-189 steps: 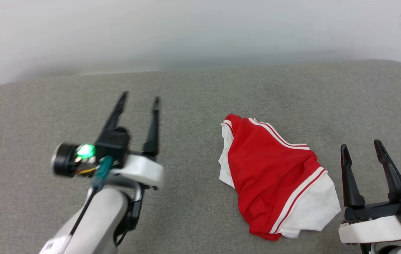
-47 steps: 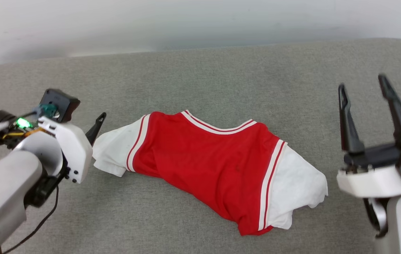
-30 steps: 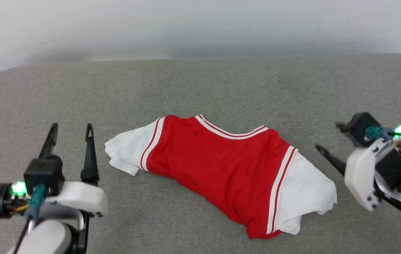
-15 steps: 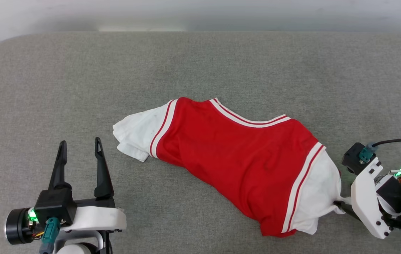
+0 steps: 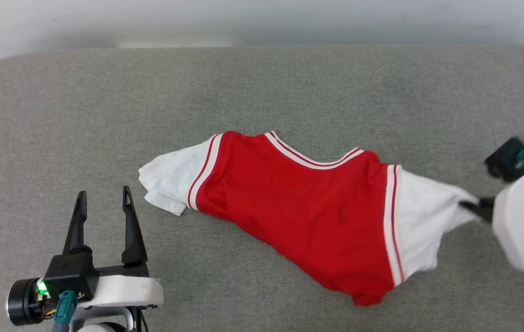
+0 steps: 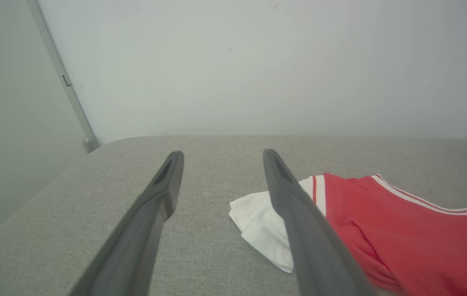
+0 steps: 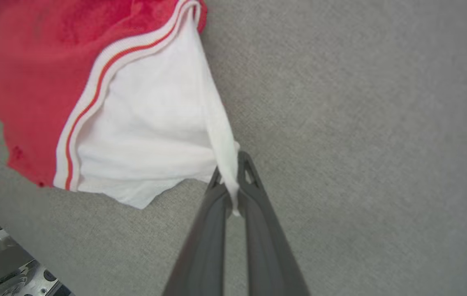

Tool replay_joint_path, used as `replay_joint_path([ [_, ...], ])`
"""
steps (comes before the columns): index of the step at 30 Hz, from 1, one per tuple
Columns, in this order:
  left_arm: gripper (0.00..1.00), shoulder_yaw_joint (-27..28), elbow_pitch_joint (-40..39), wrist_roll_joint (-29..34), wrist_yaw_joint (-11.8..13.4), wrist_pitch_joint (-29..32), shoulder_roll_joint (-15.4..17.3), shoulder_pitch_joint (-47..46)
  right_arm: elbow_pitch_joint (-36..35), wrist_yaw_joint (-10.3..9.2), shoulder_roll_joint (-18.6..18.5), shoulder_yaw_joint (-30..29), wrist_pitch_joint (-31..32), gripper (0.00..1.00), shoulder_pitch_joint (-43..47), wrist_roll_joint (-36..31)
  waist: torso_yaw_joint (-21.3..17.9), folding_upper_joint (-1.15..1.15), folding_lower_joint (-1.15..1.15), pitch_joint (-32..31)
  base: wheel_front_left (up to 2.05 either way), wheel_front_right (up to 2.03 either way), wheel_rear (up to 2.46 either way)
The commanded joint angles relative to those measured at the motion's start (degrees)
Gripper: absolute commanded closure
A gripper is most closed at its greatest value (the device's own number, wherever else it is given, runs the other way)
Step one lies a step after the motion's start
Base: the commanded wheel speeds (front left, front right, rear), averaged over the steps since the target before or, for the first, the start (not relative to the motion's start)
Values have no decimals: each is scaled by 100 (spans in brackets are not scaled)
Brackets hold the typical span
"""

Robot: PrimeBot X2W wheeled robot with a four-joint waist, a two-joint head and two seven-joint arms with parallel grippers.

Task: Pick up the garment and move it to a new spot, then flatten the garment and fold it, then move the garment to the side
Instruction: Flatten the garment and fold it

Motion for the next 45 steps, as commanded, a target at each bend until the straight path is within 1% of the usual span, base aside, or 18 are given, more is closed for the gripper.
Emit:
replay_joint_path([
  [1, 0, 69, -2, 48, -53, -15, -47, 77, -71, -6, -105, -129, 16, 100, -140, 58, 12, 0, 0, 26, 0, 0, 0],
  [4, 0, 133, -27, 158, -210, -15, -162, -8, -112, -6, -277, -455, 99, 100, -347, 119, 65, 0, 0, 132, 0, 0, 0],
  [7, 0, 204, -23, 258, -331, -15, -285, -110, 187, -6, -219, -725, 240, 100, -529, 159, 138, 0, 0, 265, 0, 0, 0],
  [12, 0, 299, 20, 409, -515, -15, -463, -243, 1218, -6, 141, -960, 528, 100, -830, -33, 253, 0, 0, 532, 0, 0, 0],
  [16, 0, 360, 69, 517, -659, -15, -606, -374, 2218, -6, 500, -1075, 553, 100, -1001, -262, 349, 0, 0, 737, 0, 0, 0],
  [19, 0, 409, 116, 579, -753, -15, -673, -446, 2789, -6, 708, -1056, 545, 100, -1048, -390, 386, 0, 0, 814, 0, 0, 0],
  [22, 0, 463, 176, 641, -816, -15, -742, -503, 3072, -6, 941, -1011, 419, 100, -975, -367, 379, 0, 0, 793, 0, 0, 0],
  [24, 0, 528, 234, 666, -860, -15, -767, -487, 3068, -4, 971, -965, 172, 100, -967, -439, 346, 0, 0, 718, 0, 0, 0],
  [25, 0, 572, 264, 681, -866, -15, -766, -471, 3033, -4, 953, -937, 20, 62, -965, -488, 323, 0, 0, 666, 0, 0, 0],
  [26, 0, 623, 275, 701, -886, -15, -759, -455, 2998, -4, 925, -912, -117, 0, -954, -531, 292, 0, 0, 606, 0, 0, 0],
  [29, 0, 743, 334, 746, -935, -15, -720, -387, 2847, -6, 762, -792, -568, 0, -946, -789, 192, 0, 0, 389, 0, 0, 0],
  [32, 0, 880, 339, 772, -1005, -15, -619, -343, 2655, -5, 760, -926, -1124, 0, -878, -872, 60, 0, 0, 175, 0, 0, 0],
  [34, 0, 968, 337, 802, -1063, -15, -537, -393, 2474, -5, 714, -1034, -1551, 0, -820, -1070, -9, 0, 0, 66, 0, 0, 0],
  [35, 0, 1012, 349, 801, -1085, -15, -489, -422, 2374, -5, 770, -1156, -1785, 0, -786, -1099, -53, 0, 0, 17, 0, 0, 0],
  [37, 0, 1106, 358, 767, -1155, -15, -385, -523, 2194, -5, 877, -1480, -2325, 0, -735, -1333, -135, 0, 0, -49, 0, 0, 0],
  [39, 0, 1173, 465, 676, -1278, -14, -279, -589, 2060, -5, 1035, -1851, -2848, 0, -597, -1646, -203, 0, 0, -107, 0, 0, 0],
  [41, 0, 1225, 568, 614, -1393, 36, -121, -751, 1989, -5, 1207, -2333, -3376, 0, -464, -2119, -253, 0, 0, -147, 0, 0, 0],
  [45, 0, 1234, 721, 514, -1634, 401, 159, -1152, 1769, -5, 1843, -3439, -4171, 0, 89, -3010, -302, 0, 0, -201, 0, 0, 0],
])
